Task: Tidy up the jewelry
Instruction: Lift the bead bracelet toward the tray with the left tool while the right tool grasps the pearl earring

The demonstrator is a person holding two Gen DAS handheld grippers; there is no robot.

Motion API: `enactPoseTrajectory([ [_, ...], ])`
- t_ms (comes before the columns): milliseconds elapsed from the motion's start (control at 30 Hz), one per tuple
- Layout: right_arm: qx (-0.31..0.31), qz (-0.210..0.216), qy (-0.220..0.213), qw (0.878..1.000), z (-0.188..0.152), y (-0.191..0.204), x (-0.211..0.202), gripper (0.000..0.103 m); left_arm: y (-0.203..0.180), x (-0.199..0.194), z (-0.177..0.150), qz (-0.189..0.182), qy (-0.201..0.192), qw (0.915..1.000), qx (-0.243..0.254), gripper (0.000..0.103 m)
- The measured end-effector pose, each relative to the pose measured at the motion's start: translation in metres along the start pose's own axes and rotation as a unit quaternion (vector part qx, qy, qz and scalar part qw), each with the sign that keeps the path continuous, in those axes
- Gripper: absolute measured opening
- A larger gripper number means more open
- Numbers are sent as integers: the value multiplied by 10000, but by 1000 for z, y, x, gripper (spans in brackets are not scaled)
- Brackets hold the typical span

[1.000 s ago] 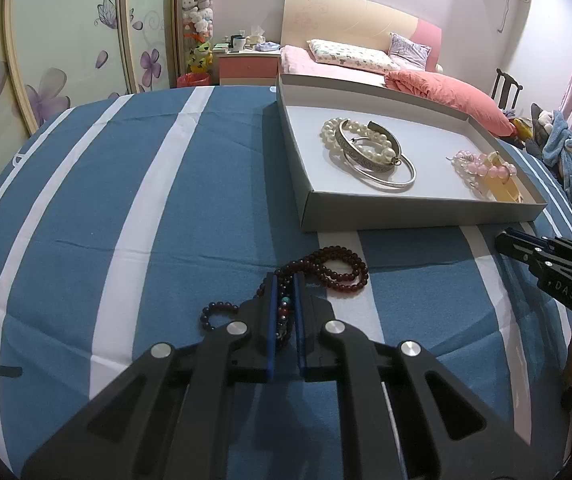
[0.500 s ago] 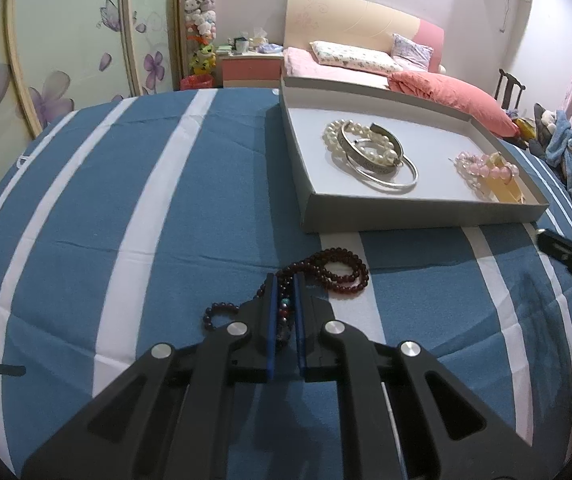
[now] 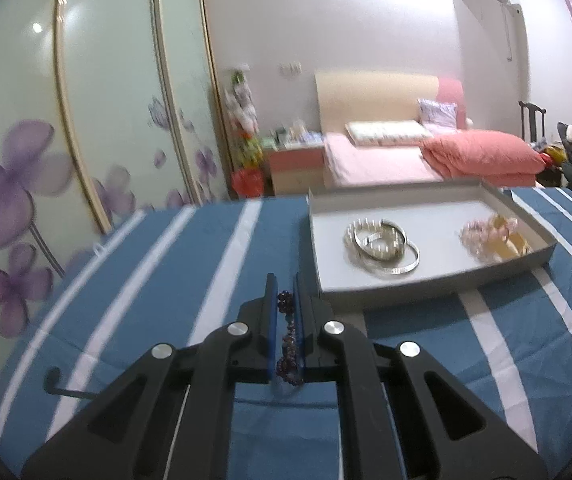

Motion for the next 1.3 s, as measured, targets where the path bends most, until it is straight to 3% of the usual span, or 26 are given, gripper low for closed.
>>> enactPoseTrajectory([
  [167, -111, -54, -494, 9987, 9, 7, -13, 16, -5, -21, 13, 204, -407, 9990, -15, 9],
  [800, -329, -222, -1496, 9880, 26, 12, -40, 16, -9, -53, 36, 321, -939, 9947, -258, 9],
  [1300, -504, -371, -1712, 9832, 26, 16, -40, 16, -9, -62, 45, 165, -1120, 9927, -426, 9],
])
Point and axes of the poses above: each gripper's, at about its wrist camera, not at the fingertips, and x roughly the way its jaws point, y to its left, z to its top, the point moved 6 cm from there along x, roughly the way its jaws point, and after that the axes turned 7 degrees about z, right-handed, at the moved point
